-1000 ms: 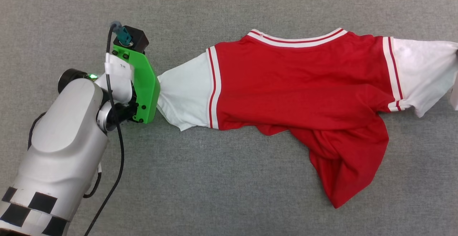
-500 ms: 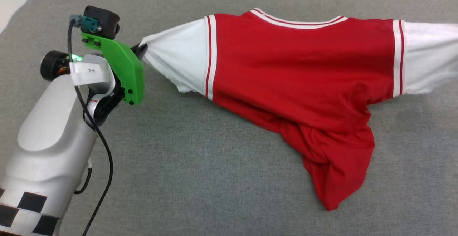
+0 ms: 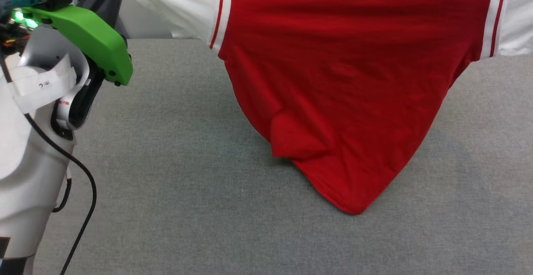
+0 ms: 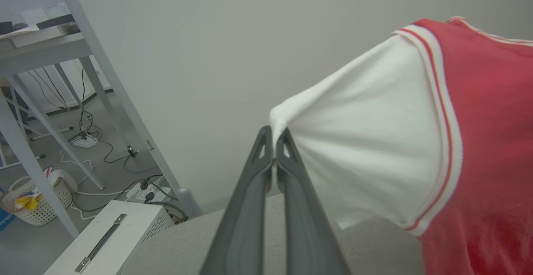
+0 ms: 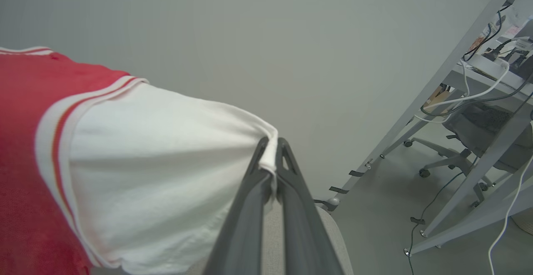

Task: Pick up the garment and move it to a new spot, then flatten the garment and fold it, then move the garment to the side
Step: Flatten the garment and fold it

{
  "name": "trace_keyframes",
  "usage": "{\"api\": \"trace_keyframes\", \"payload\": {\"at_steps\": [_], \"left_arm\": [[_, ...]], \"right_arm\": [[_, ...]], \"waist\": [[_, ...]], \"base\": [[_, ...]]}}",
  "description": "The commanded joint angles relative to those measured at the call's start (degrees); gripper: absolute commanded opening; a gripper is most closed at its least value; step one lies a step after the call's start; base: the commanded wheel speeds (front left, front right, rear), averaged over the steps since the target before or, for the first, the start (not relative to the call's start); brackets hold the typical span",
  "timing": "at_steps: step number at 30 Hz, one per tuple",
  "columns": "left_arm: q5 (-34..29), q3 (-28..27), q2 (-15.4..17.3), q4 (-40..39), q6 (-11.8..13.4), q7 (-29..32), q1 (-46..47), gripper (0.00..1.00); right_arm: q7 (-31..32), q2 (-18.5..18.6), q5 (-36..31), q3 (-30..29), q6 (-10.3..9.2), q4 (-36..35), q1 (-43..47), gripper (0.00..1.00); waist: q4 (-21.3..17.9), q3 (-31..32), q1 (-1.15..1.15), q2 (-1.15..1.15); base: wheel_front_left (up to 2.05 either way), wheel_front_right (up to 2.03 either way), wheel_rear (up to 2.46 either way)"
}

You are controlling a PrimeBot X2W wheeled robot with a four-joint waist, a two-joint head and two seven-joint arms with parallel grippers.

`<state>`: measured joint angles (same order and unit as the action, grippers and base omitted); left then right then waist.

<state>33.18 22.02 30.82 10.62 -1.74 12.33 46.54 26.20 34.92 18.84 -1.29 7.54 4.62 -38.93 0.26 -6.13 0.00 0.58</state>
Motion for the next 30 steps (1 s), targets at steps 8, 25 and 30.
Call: {"api": "trace_keyframes", "payload": {"at_steps": [8,25,30], "left_arm": [[-0.09,-3.73,3.86,-7.9,2.48,-1.32,-2.27,0.0],[0.82,-8.52,10.38,-6.79,-0.13,3.03,15.27,0.0],[0.4,-8.7,10.61,-0.08,-2.25,2.33,25.66,0.0]], "right_arm": [[-2.15,1.81,1.03,1.33,-0.05,-3.12,-1.12,0.0],[-5.8,-0.12,0.91,2.79,-0.05,2.75,-21.55,0.0],[-12.09,-4.77,-1.77,1.33,-0.05,11.73,-31.32,0.0]], "waist": [[-0.61,2.26,0.0,-0.58],[-3.37,-14.43,0.0,-0.58],[-4.38,-20.6,0.0,-0.58]], "base": [[0.0,0.0,0.0],[0.0,0.0,0.0],[0.0,0.0,0.0]]}}
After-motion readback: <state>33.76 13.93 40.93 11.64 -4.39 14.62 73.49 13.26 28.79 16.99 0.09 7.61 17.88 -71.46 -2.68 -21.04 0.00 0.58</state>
